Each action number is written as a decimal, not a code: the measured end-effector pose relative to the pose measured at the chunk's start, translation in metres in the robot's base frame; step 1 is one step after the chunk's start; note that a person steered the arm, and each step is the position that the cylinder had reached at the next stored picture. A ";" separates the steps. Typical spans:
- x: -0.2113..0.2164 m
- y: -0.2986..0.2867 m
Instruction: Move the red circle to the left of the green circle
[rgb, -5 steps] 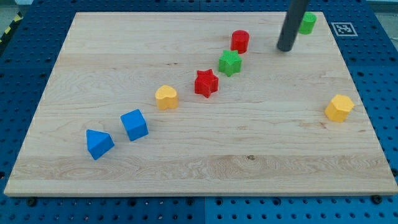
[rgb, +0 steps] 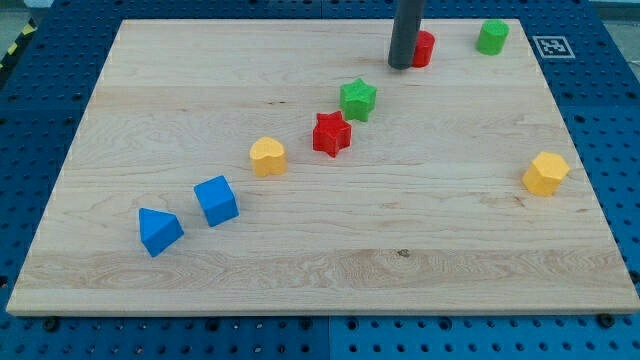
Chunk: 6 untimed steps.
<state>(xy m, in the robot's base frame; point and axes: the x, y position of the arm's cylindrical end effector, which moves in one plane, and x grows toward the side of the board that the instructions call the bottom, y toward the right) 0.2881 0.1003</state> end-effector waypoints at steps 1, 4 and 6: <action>-0.010 -0.019; -0.045 0.019; -0.005 0.031</action>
